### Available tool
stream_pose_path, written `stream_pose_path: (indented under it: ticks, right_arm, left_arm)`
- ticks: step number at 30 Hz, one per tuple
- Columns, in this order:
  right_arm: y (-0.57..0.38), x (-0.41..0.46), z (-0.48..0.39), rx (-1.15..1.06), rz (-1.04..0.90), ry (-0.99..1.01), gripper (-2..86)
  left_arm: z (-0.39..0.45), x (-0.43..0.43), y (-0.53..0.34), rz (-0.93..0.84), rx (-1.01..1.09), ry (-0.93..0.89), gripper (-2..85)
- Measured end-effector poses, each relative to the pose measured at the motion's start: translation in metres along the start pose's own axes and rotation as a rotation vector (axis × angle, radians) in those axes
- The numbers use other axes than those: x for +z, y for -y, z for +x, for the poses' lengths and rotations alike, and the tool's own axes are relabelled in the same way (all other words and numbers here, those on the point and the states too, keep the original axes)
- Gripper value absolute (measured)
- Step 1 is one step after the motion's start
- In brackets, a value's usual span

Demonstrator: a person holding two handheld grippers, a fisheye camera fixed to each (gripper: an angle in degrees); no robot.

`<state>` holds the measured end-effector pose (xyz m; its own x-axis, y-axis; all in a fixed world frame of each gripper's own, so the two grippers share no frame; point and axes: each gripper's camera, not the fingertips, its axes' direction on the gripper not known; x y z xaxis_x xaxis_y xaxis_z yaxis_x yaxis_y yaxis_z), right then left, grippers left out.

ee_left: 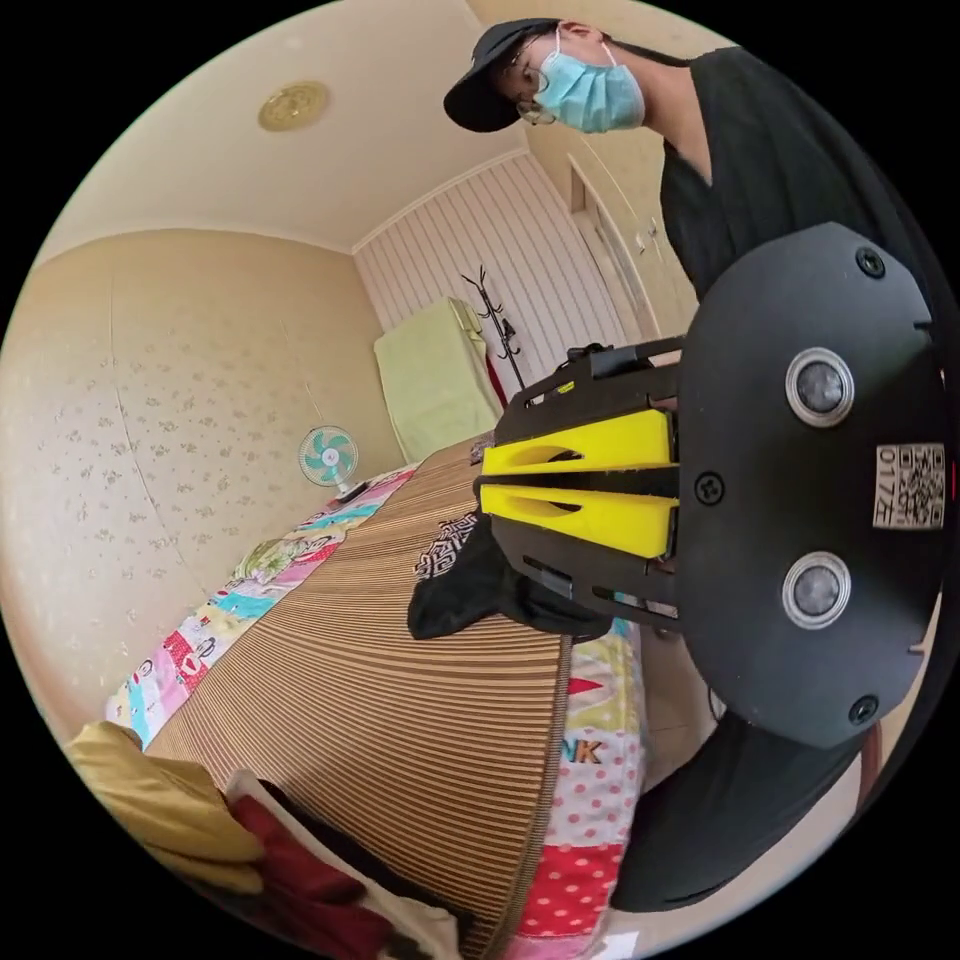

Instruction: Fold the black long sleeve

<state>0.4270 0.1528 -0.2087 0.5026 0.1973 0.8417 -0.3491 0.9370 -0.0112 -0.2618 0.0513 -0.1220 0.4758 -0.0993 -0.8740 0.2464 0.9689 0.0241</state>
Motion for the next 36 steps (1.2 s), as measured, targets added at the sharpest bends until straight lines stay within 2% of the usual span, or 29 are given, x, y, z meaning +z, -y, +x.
stream_pose_path:
  ticks: [2, 6, 8, 10, 13, 15, 16, 17, 19, 23, 27, 31, 34, 36]
  right_arm:
    - [0.057, 0.046, 0.011, 0.005, 0.043, -0.197, 2.7]
    - [0.115, 0.118, 0.036, 0.02, 0.065, -0.331, 3.8]
    - [0.124, 0.152, 0.044, 0.081, 0.027, -0.468, 5.7]
    - [0.112, 0.167, 0.028, 0.037, 0.014, -0.54, 7.6]
    - [0.067, 0.187, -0.013, -0.16, 0.004, -0.647, 8.6]
    - [0.037, 0.2, -0.029, -0.267, -0.001, -0.718, 8.5]
    - [0.023, 0.212, -0.031, -0.322, -0.036, -0.774, 8.3]
    - [0.015, 0.225, -0.025, -0.317, -0.104, -0.855, 8.3]
    - [0.01, 0.236, -0.011, -0.258, -0.185, -0.938, 8.4]
    - [-0.018, 0.186, -0.032, -0.139, -0.029, -0.768, 10.7]
    - [-0.05, 0.145, -0.029, 0.048, 0.064, -0.622, 12.7]
    - [-0.065, 0.154, 0.005, 0.206, -0.054, -0.562, 13.2]
    - [-0.064, 0.166, -0.005, 0.186, -0.079, -0.671, 10.8]
    - [-0.053, 0.169, -0.02, 0.095, -0.116, -0.617, 6.6]
  left_arm:
    - [-0.011, 0.049, 0.049, 0.025, 0.032, 0.112, 0.4]
    - [-0.048, 0.125, 0.107, 0.025, 0.0, 0.211, 2.9]
    - [-0.072, 0.163, 0.122, -0.034, -0.055, 0.343, 8.1]
    - [-0.079, 0.174, 0.118, -0.06, -0.082, 0.342, 10.9]
    - [-0.059, 0.171, 0.088, -0.032, 0.036, 0.394, 11.6]
    - [-0.048, 0.175, 0.069, -0.074, 0.11, 0.422, 11.0]
    - [-0.047, 0.182, 0.059, -0.153, 0.109, 0.466, 10.8]
    - [-0.05, 0.188, 0.052, -0.221, 0.082, 0.526, 11.0]
    - [-0.051, 0.184, 0.042, -0.246, 0.071, 0.546, 12.4]
    - [-0.043, 0.141, 0.019, -0.156, -0.002, 0.52, 13.3]
    - [-0.048, 0.129, 0.002, -0.149, -0.063, 0.423, 13.4]
    - [-0.069, 0.147, -0.004, -0.205, -0.148, 0.4, 11.7]
    - [-0.079, 0.165, -0.004, -0.265, -0.176, 0.362, 6.1]
    - [-0.075, 0.168, 0.005, -0.261, -0.142, 0.33, 3.1]
